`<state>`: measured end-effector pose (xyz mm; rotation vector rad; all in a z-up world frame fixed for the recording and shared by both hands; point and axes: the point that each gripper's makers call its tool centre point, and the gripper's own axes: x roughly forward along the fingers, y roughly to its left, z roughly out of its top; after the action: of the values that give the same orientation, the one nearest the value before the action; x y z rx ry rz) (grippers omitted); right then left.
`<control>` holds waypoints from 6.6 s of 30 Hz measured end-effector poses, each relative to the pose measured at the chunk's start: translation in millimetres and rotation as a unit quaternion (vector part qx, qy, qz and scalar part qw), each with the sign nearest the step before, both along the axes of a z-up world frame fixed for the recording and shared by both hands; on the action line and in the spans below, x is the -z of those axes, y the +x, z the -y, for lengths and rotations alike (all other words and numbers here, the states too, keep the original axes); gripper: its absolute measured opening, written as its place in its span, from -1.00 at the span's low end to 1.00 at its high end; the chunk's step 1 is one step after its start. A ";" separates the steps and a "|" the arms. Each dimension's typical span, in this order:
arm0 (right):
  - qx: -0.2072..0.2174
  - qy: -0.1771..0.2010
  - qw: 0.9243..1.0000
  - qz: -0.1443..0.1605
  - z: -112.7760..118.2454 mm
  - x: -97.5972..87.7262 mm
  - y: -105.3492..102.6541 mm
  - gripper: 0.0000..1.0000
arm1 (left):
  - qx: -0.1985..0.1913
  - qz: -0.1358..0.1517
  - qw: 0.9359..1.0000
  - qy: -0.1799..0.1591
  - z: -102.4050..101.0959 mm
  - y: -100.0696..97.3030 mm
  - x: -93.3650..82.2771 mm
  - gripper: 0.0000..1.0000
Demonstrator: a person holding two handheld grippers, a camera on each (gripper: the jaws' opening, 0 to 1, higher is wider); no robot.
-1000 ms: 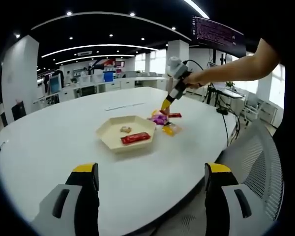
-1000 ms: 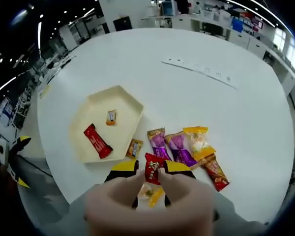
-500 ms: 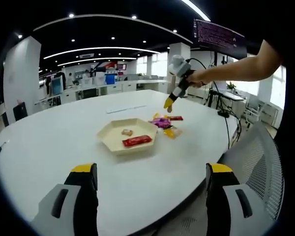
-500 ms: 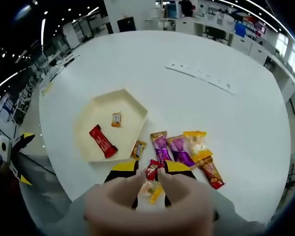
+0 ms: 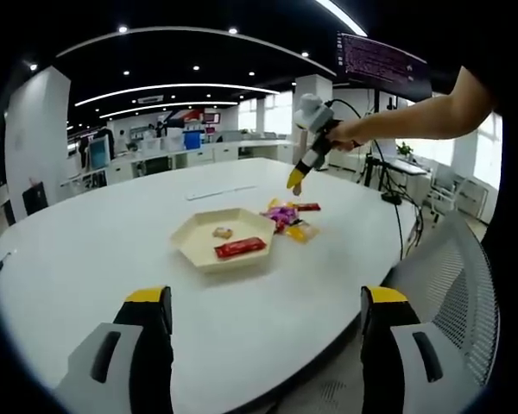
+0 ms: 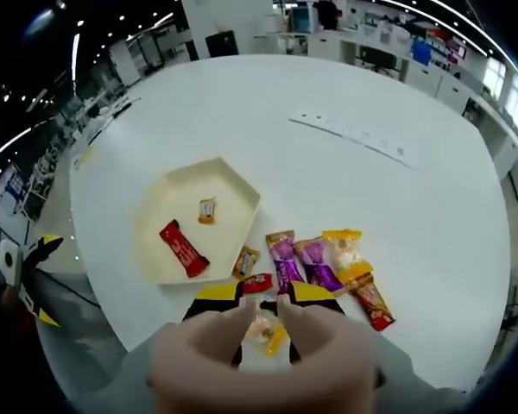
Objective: Place the target food into the container with the food tongs after gripping and lifting it, then release it inside without dropping or visibly crushing the food.
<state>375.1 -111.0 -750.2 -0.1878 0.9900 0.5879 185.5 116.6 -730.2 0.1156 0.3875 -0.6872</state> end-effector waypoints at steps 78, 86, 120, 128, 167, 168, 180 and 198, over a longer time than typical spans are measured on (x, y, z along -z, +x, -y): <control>-0.026 -0.035 0.999 -0.023 -26.1 80.3 25.9 -0.65 | -0.005 -0.020 1.000 0.012 -1.9 0.3 8.8 0.71; -0.009 -0.028 0.999 -0.017 -17.9 74.5 26.6 -0.67 | -0.004 -0.019 1.000 0.010 -1.9 0.6 8.2 0.71; -0.015 -0.021 0.999 0.028 -8.0 -7.5 8.0 -0.65 | 0.004 -0.010 1.000 0.008 1.2 -1.3 4.8 0.71; -0.017 -0.018 0.999 0.041 -5.8 -27.0 10.6 -0.64 | 0.006 -0.005 1.000 0.006 1.7 -1.8 3.1 0.71; -0.070 0.005 0.996 0.054 -83.0 -74.2 17.7 -0.61 | 0.021 0.005 1.000 0.000 4.4 -10.0 -0.1 0.66; -0.071 0.005 0.996 0.054 -83.9 -73.2 18.1 -0.61 | 0.022 0.004 1.000 0.001 4.7 -10.2 0.5 0.66; -0.075 0.009 0.996 0.051 -87.6 -69.9 20.3 -0.61 | 0.020 0.001 1.000 0.002 4.2 -10.8 1.4 0.66; -0.076 0.014 0.996 0.050 -84.0 -68.6 26.3 -0.58 | 0.018 -0.005 1.000 0.008 4.2 -10.5 5.2 0.66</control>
<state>401.4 -27.0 -681.6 -0.2662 0.8753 0.7249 175.0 112.4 -735.3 0.1358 0.4009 -0.7205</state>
